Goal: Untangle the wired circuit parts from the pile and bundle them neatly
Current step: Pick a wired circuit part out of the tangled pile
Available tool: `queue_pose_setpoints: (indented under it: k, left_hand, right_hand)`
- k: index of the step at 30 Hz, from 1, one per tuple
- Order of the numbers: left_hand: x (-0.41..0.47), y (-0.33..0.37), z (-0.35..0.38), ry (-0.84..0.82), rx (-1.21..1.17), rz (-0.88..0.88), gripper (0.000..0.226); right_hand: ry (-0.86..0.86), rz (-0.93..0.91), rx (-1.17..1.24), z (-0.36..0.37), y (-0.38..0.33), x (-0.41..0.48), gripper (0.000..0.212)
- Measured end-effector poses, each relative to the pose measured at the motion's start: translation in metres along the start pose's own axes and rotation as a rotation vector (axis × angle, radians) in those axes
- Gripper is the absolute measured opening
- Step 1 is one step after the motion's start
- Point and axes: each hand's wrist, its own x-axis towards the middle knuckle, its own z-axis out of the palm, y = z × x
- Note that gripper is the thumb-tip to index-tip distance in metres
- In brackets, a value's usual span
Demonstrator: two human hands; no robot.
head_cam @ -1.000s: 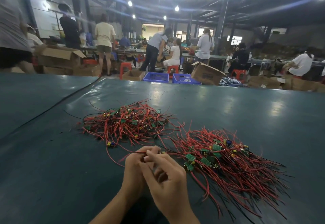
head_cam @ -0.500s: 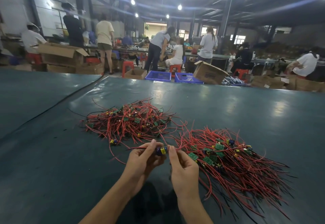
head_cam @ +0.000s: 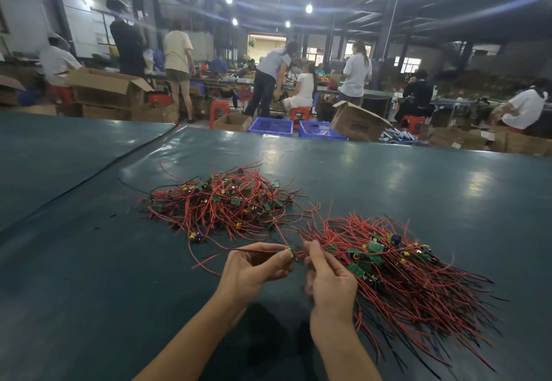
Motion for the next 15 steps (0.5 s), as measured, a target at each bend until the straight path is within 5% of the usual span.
queue_pose_setpoints:
  k: [6,11,15]
  left_hand:
    - [0.002,0.003,-0.007,-0.018,-0.069,-0.023,0.027]
    - [0.003,-0.002,-0.011,0.003,-0.222,-0.085,0.020]
    - [0.000,-0.002,-0.010,-0.117,-0.117,-0.092,0.030]
  right_hand:
    - [0.180,-0.102,0.177,-0.018,-0.017,0.023,0.029]
    - [0.022,-0.013,0.027,-0.007,-0.002,0.005,0.029]
    - [-0.179,-0.034,-0.157,0.007,0.013,-0.013,0.031]
